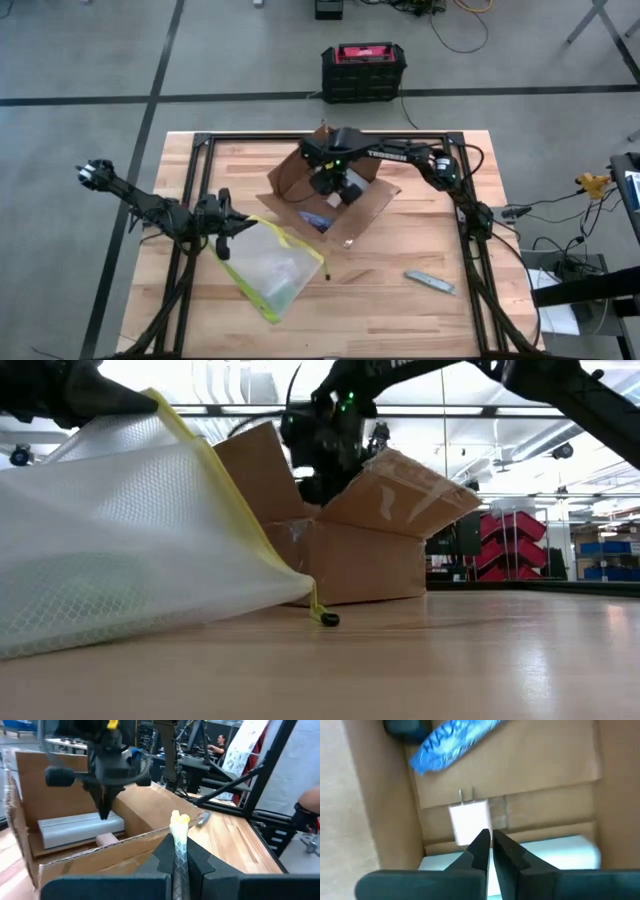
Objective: Unpack boxes
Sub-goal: Put the light pink charger adapter into the transparent zip bag
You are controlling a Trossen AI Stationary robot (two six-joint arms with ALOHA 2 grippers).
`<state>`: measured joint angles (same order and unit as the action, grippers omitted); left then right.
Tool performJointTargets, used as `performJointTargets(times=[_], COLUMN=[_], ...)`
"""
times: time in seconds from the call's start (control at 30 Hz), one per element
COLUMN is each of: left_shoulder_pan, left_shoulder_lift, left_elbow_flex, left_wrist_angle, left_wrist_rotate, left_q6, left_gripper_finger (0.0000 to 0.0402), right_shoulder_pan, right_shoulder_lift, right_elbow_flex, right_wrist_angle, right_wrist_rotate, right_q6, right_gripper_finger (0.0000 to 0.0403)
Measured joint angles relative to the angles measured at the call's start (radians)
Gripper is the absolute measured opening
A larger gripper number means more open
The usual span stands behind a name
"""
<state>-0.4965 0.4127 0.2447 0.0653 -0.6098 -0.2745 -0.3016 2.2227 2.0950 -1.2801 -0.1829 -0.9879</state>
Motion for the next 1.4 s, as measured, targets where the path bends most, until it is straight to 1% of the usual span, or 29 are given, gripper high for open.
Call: performJointTargets(times=[0.1, 0.37, 0.5, 0.6, 0.73, 0.87, 1.27, 1.4], left_shoulder_pan=[0.000, 0.000, 0.000, 0.000, 0.000, 0.000, 0.001, 0.001], left_shoulder_lift=[0.005, 0.007, 0.007, 0.007, 0.008, 0.011, 0.016, 0.023], left_elbow_flex=[0.000, 0.000, 0.000, 0.000, 0.000, 0.000, 0.000, 0.000], left_wrist_angle=[-0.005, -0.015, -0.014, -0.014, -0.014, -0.013, -0.013, -0.013], left_wrist_rotate=[0.002, -0.002, -0.005, -0.007, -0.015, -0.020, -0.019, -0.019], left_q6=[-0.001, -0.003, -0.003, -0.004, -0.004, -0.007, -0.008, -0.008], left_gripper_finger=[0.0000, 0.0000, 0.0000, 0.0000, 0.0000, 0.0000, 0.0000, 0.0000], right_shoulder_pan=[0.011, 0.019, 0.020, 0.020, 0.018, 0.016, 0.013, 0.013], right_shoulder_lift=[0.015, 0.025, 0.025, 0.022, 0.017, 0.024, 0.030, 0.030], right_elbow_flex=[-0.038, -0.097, -0.165, -0.205, -0.228, -0.220, -0.220, -0.221], right_wrist_angle=[0.011, 0.054, 0.081, 0.137, 0.252, 0.234, 0.246, 0.246], right_wrist_rotate=[0.001, 0.002, 0.013, 0.023, 0.031, 0.052, 0.053, 0.053], right_q6=[0.017, -0.047, -0.109, -0.131, -0.136, -0.120, -0.111, -0.111], right_gripper_finger=[0.0053, 0.0200, 0.0247, 0.0266, 0.0274, 0.0265, 0.0208, 0.0173])
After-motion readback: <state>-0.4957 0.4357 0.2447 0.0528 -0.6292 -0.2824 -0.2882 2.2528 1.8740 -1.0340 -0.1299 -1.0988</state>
